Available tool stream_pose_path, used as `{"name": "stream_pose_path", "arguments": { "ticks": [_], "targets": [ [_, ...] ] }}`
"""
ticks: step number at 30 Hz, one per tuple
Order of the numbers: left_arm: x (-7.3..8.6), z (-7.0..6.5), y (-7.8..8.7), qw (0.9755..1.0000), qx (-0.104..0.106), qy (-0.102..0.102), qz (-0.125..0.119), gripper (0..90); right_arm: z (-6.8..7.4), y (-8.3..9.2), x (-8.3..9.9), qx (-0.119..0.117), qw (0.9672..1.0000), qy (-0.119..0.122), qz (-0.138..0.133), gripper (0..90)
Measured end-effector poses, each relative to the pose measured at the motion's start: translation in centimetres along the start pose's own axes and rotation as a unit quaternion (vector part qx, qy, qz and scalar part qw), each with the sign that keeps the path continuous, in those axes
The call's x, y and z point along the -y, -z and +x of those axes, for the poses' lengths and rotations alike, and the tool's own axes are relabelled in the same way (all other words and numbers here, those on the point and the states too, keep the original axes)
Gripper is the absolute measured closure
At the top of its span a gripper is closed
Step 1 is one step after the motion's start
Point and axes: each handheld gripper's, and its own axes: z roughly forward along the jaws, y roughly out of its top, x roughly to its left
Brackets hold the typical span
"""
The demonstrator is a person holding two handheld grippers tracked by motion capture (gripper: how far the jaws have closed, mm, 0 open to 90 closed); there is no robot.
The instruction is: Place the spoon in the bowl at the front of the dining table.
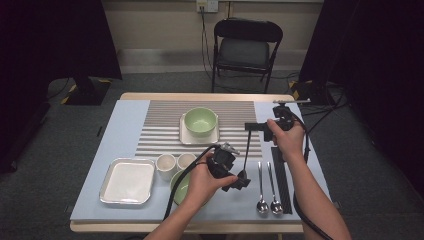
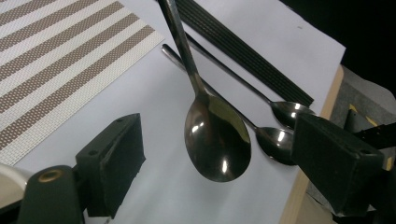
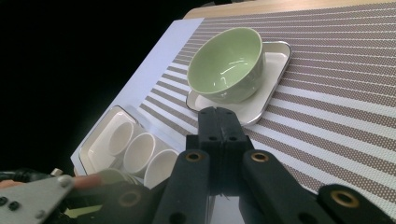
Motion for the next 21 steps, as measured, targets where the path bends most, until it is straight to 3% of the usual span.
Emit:
{"name": "stream_pose_path", "arguments": {
  "ticks": [9, 14, 21],
  "targets": [
    [-0.2, 0.6, -0.1, 0.9997, -0.023, 0.012, -0.002, 17.6, 0.6, -0.4, -0.4, -0.003, 1.0000, 0.002, -0.002, 90.0],
    [-0.2, 0.4, -0.2, 0.9997, -0.018, 0.015, -0.004, 17.6, 0.9, -0.5, -0.5, -0.001, 1.0000, 0.004, -0.003, 90.0],
    [-0.1, 0.7, -0.4, 0.9990, -0.043, 0.007, 0.006, 19.3, 1.2, -0.3, -0.8, -0.004, 1.0000, 0.007, -0.003, 90.0]
  ]
}}
